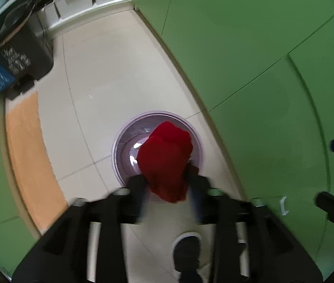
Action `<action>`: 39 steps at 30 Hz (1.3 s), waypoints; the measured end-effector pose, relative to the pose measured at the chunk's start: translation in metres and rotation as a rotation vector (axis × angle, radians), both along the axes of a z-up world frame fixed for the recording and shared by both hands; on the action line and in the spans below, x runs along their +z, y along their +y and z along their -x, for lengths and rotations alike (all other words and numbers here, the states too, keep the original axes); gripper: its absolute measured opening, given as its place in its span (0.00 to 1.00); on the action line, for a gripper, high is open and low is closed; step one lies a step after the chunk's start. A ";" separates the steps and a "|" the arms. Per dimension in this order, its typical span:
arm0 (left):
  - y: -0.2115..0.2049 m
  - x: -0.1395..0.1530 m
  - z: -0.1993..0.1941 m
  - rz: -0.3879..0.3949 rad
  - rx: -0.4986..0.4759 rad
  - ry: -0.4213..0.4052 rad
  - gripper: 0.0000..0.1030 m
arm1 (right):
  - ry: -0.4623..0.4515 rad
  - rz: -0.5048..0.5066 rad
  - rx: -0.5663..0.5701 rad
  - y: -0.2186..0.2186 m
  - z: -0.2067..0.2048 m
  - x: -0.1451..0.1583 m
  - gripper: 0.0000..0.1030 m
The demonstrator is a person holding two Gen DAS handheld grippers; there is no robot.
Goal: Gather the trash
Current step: 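Carry the bag and red cloth to the pink wastebasket and release both, then move both tools back over the counter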
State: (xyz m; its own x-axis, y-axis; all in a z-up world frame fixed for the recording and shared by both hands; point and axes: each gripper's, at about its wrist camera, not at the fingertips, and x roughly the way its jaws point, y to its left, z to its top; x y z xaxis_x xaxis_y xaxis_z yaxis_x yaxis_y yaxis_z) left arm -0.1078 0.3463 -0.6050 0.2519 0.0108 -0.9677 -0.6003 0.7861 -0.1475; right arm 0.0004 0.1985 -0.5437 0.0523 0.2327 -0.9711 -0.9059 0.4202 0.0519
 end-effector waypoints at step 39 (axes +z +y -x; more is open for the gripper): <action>-0.113 0.485 -0.021 -0.199 -0.251 -0.353 0.97 | -0.218 -0.351 -0.361 -0.143 0.009 0.427 0.94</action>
State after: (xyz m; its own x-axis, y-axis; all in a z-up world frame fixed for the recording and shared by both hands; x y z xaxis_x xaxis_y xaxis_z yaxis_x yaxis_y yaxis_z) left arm -0.0866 0.2329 -0.1197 0.5833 0.0838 -0.8079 -0.3286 0.9340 -0.1403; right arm -0.0083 0.0551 -0.1164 0.3805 0.4707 -0.7960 -0.7129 0.6976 0.0717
